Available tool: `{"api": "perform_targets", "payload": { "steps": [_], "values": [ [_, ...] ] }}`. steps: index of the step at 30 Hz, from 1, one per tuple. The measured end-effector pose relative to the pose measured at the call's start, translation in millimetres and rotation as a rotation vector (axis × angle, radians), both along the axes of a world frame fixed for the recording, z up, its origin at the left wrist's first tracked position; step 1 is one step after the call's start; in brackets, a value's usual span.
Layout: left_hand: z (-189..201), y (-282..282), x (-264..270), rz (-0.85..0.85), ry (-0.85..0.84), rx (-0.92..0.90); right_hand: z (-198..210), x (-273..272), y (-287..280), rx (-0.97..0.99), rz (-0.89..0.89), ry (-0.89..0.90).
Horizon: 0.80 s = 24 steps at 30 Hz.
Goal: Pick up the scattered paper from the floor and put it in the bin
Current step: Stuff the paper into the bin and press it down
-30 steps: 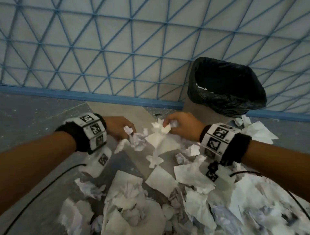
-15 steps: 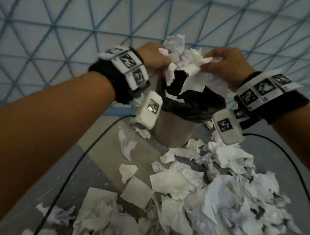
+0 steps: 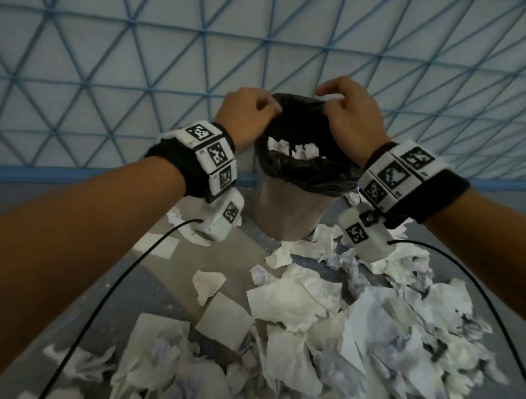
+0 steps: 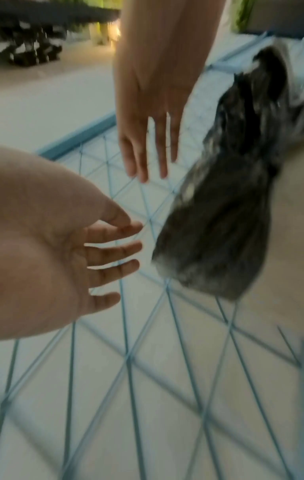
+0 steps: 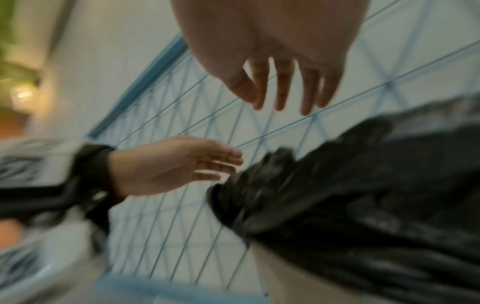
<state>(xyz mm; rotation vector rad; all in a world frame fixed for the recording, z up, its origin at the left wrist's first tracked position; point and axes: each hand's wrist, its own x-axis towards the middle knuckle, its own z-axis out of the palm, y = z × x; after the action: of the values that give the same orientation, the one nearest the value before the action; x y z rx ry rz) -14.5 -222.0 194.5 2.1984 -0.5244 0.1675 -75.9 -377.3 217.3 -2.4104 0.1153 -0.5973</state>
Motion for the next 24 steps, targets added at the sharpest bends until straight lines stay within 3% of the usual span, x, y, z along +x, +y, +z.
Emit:
{"api": "perform_targets", "payload": {
  "steps": [3, 6, 9, 12, 18, 22, 24],
  "values": [
    [-25, 49, 4, 0.105, 0.01, 0.077, -18, -24, 42, -0.086, 0.337, -0.137],
    [-73, 101, 9, 0.072, 0.244, 0.482, -67, -27, 78, -0.22, 0.573, 0.088],
    [-120, 141, -4, 0.054, 0.437, 0.787, -129, -18, 100, -0.271, 0.596, 0.384],
    [-157, 156, -22, 0.008, 0.558, 0.87, -172, -6, 113, -0.342, 0.547, 0.681],
    [-227, 152, -21, 0.0, 0.575, 0.861, -225, 33, 125, -0.41, 0.461, 0.836],
    [-245, 149, -18, -0.031, 0.646, 0.879, -258, 45, 117, -0.475, 0.438, 0.932],
    [-248, 152, -21, -0.057, 0.667, 0.903, -263, 41, 117, -0.496, 0.45, 0.893]
  ]
}}
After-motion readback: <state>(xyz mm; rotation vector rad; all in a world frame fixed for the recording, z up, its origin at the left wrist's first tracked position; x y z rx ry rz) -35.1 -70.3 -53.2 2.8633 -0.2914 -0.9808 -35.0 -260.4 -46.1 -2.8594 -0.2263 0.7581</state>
